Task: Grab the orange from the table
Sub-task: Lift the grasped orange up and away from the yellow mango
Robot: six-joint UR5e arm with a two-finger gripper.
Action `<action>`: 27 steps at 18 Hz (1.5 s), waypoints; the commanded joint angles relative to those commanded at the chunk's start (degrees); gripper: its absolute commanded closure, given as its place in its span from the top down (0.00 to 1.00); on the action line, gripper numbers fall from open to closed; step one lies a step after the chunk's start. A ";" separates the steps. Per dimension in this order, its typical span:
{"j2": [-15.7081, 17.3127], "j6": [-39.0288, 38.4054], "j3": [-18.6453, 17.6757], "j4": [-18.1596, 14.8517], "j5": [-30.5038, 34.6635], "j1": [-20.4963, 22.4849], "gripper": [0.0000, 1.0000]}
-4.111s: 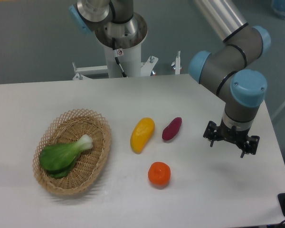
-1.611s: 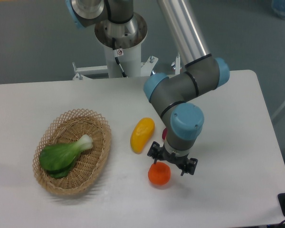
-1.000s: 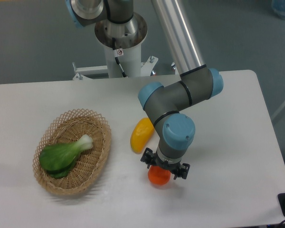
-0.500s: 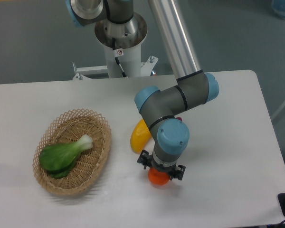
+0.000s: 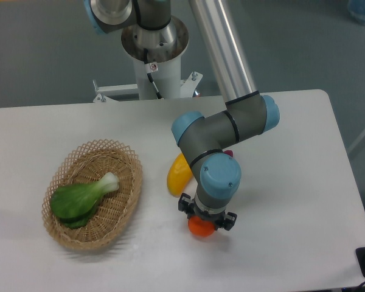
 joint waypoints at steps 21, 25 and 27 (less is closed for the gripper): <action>8.09 14.23 5.97 -6.58 2.80 8.17 0.73; 8.62 14.77 5.89 -7.56 3.95 8.17 0.73; 8.62 14.77 5.98 -7.47 3.95 8.17 0.73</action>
